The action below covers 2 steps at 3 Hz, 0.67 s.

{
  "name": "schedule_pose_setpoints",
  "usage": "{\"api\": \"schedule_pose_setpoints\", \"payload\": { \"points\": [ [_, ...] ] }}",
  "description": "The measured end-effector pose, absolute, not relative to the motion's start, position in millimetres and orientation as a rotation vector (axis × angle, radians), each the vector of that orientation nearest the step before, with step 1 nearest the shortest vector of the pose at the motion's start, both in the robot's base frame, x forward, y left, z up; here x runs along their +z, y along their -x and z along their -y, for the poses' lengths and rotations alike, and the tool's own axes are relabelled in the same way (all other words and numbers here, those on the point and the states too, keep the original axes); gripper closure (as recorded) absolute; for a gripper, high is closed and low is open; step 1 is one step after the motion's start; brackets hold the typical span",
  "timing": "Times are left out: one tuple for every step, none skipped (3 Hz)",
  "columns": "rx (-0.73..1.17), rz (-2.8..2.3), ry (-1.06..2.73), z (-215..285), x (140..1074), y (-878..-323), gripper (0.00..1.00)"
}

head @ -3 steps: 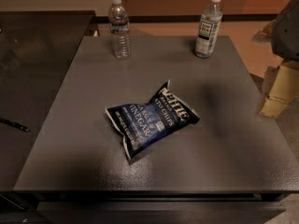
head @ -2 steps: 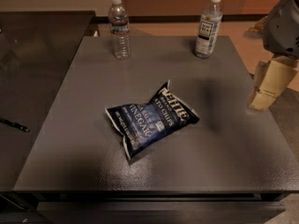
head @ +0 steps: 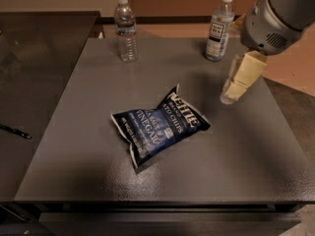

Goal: Pick water bottle

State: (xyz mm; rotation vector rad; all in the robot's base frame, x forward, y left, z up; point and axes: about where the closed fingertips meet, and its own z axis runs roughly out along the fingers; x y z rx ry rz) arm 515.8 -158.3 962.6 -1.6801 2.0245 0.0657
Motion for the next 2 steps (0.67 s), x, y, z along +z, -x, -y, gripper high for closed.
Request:
{"api": "schedule_pose_setpoints", "payload": {
  "points": [
    [0.109, -1.988, 1.64, 130.0, 958.8, -548.5, 0.0],
    [0.142, -1.973, 1.592, 97.4, 956.7, -584.8, 0.0]
  ]
}}
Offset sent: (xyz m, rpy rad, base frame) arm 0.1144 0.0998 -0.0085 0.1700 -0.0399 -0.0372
